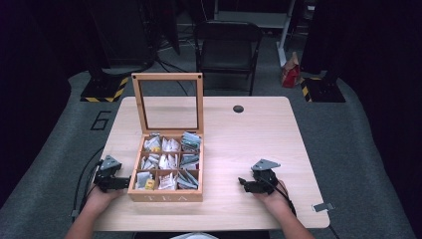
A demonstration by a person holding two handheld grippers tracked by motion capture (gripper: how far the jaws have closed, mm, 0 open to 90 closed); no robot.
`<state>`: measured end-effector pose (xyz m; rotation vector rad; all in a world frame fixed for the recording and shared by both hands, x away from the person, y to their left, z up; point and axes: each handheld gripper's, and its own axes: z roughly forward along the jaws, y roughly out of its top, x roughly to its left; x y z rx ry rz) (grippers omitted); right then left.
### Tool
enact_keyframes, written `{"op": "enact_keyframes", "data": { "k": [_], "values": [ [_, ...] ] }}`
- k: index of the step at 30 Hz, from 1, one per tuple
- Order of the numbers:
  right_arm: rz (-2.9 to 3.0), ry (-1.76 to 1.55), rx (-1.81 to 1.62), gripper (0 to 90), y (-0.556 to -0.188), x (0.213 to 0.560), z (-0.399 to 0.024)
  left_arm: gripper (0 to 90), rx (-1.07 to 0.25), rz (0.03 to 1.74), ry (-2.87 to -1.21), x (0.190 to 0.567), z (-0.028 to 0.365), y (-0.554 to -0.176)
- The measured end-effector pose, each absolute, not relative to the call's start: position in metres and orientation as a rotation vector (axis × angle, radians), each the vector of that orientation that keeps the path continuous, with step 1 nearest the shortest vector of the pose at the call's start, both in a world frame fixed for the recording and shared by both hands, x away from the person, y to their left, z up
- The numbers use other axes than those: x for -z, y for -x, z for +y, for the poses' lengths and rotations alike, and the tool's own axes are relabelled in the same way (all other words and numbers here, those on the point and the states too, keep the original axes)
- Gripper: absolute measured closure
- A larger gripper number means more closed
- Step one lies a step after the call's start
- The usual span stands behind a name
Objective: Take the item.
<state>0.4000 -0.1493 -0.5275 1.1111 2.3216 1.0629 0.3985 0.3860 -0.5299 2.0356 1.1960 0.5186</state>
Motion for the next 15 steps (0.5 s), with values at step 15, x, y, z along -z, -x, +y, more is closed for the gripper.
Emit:
{"op": "enact_keyframes", "data": {
  "k": [15],
  "values": [
    [2.331, -1.095, -1.055, 26.4, -0.4009, 0.5274, -0.1500, 15.4, -0.520, 1.196, -2.034, 0.5300, 0.3859, -0.3986]
  ]
}}
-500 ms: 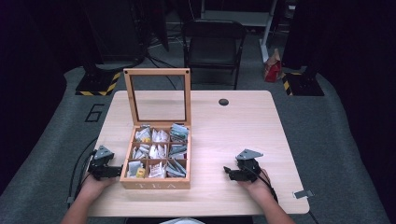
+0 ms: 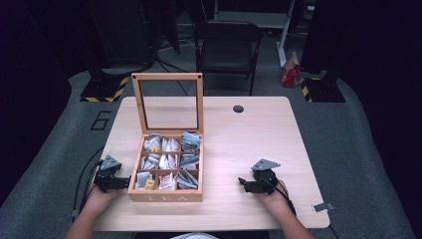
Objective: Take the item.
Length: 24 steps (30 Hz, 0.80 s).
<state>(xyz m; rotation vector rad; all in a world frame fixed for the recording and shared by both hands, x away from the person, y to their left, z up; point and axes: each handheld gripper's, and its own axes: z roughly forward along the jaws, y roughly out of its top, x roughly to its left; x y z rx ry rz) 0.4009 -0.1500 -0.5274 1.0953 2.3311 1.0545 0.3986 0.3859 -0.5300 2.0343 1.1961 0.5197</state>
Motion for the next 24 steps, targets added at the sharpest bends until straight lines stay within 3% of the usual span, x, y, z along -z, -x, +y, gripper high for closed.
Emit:
{"op": "enact_keyframes", "data": {
  "k": [24],
  "values": [
    [2.380, -1.044, -1.051, 31.9, -0.397, 0.516, -0.143, 15.4, -0.523, 1.195, -2.038, 0.530, 0.386, -0.399]
  ]
}}
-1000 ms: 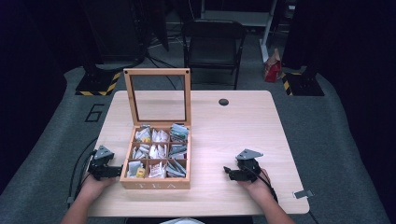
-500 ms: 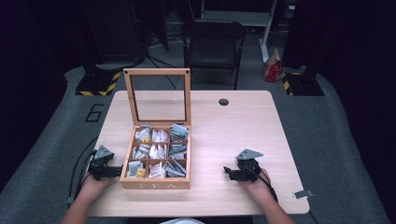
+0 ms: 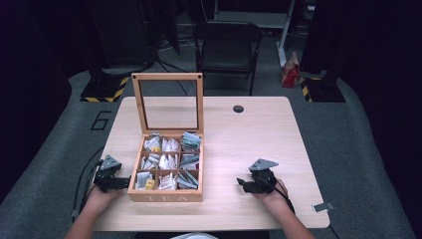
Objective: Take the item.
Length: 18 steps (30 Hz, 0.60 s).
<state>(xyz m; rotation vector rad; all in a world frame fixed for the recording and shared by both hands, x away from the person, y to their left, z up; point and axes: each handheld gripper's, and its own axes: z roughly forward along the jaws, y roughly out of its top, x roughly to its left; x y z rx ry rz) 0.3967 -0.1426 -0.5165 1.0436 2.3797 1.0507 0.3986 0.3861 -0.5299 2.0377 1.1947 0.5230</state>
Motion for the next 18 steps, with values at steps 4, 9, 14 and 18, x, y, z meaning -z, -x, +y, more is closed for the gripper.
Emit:
{"op": "enact_keyframes", "data": {
  "k": [4, 9, 14, 18],
  "values": [
    [2.394, -1.012, -1.084, 33.4, -0.393, 0.510, -0.138, 15.4, -0.526, 1.192, -2.040, 0.530, 0.386, -0.399],
    [2.398, -1.017, -1.102, 34.7, -0.391, 0.503, -0.132, 15.4, -0.527, 1.192, -2.041, 0.530, 0.386, -0.399],
    [2.409, -0.994, -1.119, 35.1, -0.390, 0.495, -0.128, 15.4, -0.527, 1.192, -2.041, 0.530, 0.386, -0.399],
    [2.428, -0.988, -1.133, 35.9, -0.390, 0.491, -0.126, 15.4, -0.527, 1.192, -2.041, 0.530, 0.386, -0.399]
  ]
}}
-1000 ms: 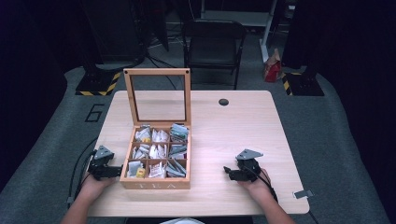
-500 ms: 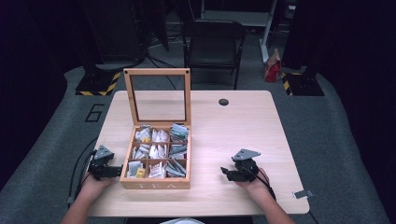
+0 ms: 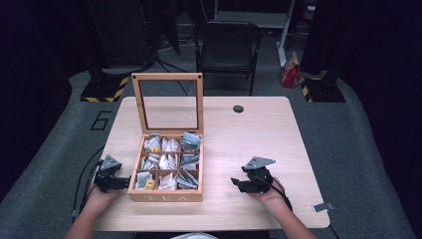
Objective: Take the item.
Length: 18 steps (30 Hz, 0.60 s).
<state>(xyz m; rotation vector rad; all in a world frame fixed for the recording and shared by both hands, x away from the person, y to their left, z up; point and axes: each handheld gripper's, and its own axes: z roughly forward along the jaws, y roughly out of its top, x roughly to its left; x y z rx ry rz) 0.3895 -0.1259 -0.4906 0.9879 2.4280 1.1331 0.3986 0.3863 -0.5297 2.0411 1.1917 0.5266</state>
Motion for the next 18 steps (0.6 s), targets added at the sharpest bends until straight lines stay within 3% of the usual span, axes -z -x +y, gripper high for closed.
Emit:
{"op": "enact_keyframes", "data": {
  "k": [18],
  "values": [
    [2.466, -0.931, -1.217, 38.6, -0.387, 0.467, -0.106, 15.4, -0.527, 1.192, -2.041, 0.530, 0.386, -0.399]
  ]
}}
